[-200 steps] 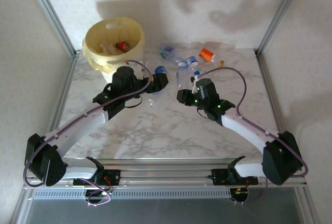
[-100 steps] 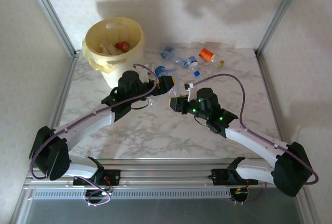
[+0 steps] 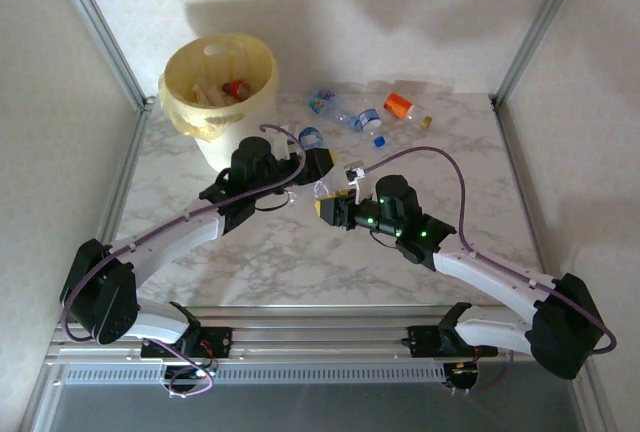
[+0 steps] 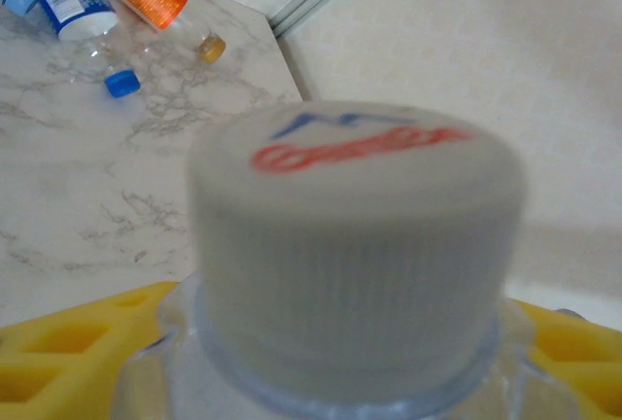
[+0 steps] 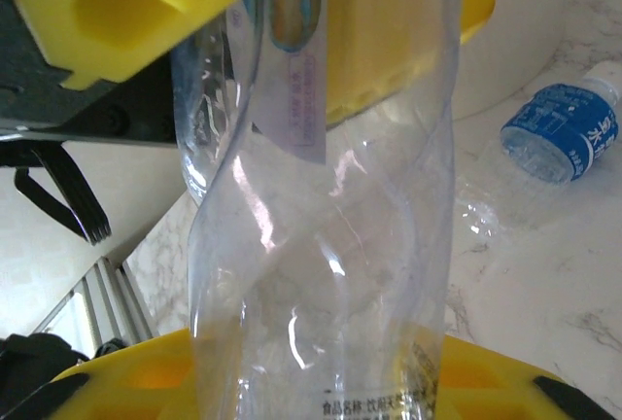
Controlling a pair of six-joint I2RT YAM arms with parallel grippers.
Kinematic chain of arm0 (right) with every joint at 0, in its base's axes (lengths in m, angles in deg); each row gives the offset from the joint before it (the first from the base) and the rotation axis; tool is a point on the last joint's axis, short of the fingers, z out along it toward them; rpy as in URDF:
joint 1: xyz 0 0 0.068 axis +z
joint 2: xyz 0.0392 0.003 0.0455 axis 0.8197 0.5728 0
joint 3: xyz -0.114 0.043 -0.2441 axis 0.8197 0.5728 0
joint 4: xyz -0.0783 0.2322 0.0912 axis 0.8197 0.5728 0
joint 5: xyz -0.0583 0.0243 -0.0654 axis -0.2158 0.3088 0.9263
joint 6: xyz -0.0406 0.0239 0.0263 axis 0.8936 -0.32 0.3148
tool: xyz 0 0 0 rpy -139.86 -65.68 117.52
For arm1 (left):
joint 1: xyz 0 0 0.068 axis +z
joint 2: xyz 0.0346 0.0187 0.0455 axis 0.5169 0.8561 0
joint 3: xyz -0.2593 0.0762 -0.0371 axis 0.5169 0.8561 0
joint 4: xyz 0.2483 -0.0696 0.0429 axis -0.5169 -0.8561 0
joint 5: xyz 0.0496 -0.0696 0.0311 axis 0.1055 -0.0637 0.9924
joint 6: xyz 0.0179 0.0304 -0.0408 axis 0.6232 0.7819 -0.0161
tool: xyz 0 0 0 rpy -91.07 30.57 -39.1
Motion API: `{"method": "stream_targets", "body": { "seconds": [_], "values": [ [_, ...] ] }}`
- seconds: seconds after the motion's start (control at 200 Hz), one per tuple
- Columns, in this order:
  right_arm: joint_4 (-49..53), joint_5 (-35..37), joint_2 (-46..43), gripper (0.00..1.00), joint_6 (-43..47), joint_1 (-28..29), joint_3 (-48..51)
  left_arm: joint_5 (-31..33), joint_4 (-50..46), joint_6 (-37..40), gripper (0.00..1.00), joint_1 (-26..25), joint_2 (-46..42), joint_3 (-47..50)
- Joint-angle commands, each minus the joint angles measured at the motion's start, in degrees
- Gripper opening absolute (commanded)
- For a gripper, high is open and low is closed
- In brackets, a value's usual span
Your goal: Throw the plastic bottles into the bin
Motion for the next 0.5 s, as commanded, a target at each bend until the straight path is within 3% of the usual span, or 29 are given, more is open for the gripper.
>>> {"method": "stream_targets", "body": {
  "seconds": [0.0, 0.185, 0.495],
  "values": [
    [-4.29, -2.13, -0.83, 0.37, 1.36, 0.57, 0.28, 2.52, 0.38, -0.05, 0.57, 1.06, 0.28, 0.75],
    [-4.42, -1.82, -0.91, 0.43, 1.91, 0.6, 0.56, 2.02, -0.06, 0.39, 0.48, 1.24, 0.23, 0.31],
    [-4.94, -0.87, -1.42, 0.78, 2.6, 0.57, 1.75, 2.37, -3.04, 2.74, 0.45, 2.07, -0.9, -1.9]
  ]
}}
